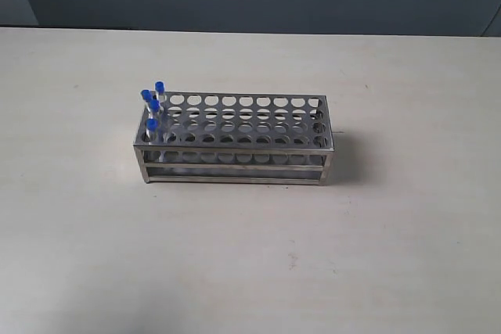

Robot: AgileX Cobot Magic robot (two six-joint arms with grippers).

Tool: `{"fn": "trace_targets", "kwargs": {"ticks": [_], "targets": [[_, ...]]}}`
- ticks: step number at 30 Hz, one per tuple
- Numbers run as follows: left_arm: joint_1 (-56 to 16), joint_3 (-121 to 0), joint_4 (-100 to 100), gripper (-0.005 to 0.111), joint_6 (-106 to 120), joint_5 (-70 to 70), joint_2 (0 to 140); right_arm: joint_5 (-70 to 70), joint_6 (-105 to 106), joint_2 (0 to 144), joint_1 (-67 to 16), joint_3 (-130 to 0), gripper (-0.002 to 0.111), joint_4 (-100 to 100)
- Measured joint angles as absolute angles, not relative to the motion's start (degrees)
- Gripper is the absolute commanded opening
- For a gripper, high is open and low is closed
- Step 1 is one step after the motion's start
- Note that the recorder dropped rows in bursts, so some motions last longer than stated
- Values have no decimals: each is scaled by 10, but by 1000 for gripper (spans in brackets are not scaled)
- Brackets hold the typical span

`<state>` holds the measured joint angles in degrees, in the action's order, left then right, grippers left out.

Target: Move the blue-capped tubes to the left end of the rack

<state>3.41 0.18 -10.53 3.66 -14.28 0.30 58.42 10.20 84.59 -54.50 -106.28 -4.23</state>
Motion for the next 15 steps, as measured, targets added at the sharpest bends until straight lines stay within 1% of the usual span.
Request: {"fn": "trace_targets", "kwargs": {"ticks": [4, 8, 12, 13, 14, 15], "targets": [[34, 2, -105, 1, 37, -143, 3, 581, 86, 784, -535, -984, 47, 9], [34, 2, -105, 1, 37, -143, 3, 525, 83, 694, -492, -883, 47, -5], [34, 2, -105, 1, 37, -143, 3, 416, 81, 571, -375, -711, 47, -64], [34, 2, -105, 1, 37, -143, 3, 376, 81, 528, -331, -646, 47, -82], [34, 2, -105, 1, 37, -143, 3, 353, 80, 502, -305, -608, 47, -91], [34, 2, -105, 1, 37, -143, 3, 318, 83, 454, -254, -532, 47, -106]]}}
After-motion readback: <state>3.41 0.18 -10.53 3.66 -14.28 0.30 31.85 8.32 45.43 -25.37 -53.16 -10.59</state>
